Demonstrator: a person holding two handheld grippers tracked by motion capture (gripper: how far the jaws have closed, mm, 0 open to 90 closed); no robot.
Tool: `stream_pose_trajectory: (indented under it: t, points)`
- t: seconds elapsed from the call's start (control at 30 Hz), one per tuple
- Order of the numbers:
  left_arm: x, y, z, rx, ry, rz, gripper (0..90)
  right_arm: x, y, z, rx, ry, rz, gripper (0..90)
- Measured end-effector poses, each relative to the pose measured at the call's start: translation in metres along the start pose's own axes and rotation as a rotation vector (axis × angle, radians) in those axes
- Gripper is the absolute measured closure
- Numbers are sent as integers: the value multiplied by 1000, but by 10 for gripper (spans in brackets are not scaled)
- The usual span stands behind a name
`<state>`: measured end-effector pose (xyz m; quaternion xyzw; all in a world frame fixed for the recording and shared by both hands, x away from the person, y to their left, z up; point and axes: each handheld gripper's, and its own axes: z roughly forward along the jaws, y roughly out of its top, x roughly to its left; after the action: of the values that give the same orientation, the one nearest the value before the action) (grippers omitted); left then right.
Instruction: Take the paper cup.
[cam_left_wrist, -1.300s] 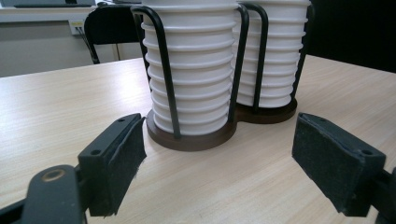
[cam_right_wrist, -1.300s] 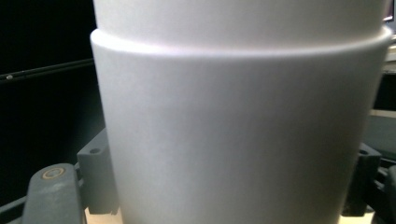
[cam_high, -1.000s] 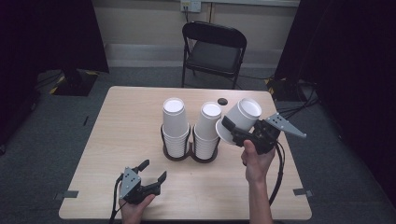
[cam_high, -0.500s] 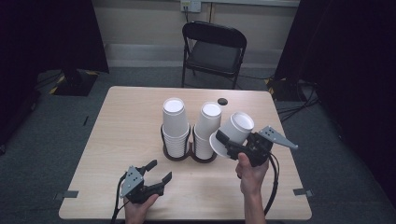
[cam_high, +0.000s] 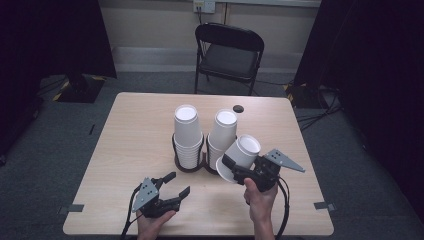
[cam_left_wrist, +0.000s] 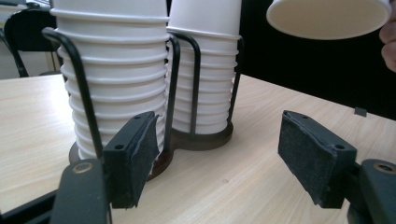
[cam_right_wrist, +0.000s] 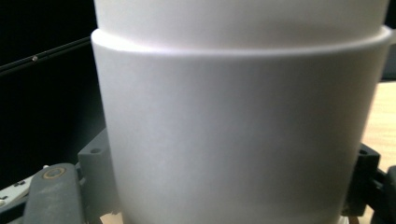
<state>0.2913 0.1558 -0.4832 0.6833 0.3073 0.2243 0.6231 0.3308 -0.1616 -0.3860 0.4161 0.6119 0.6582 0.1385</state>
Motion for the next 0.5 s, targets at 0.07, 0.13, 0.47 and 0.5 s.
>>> stream_pose_trajectory:
  t: [0.07, 0.13, 0.47, 0.5]
  points:
    - [-1, 1, 1, -8, -4, 14, 326, -1, -6, 1, 4, -1, 16, 171]
    - [-3, 1, 2, -19, -8, 21, 368, -1, -13, 1, 8, 1, 29, 171]
    - [-9, 0, 9, -45, -51, 24, 392, -5, -42, 2, 15, 29, 104, 172]
    - [-10, 0, 11, -47, -63, 24, 391, -5, -45, 2, 14, 36, 114, 172]
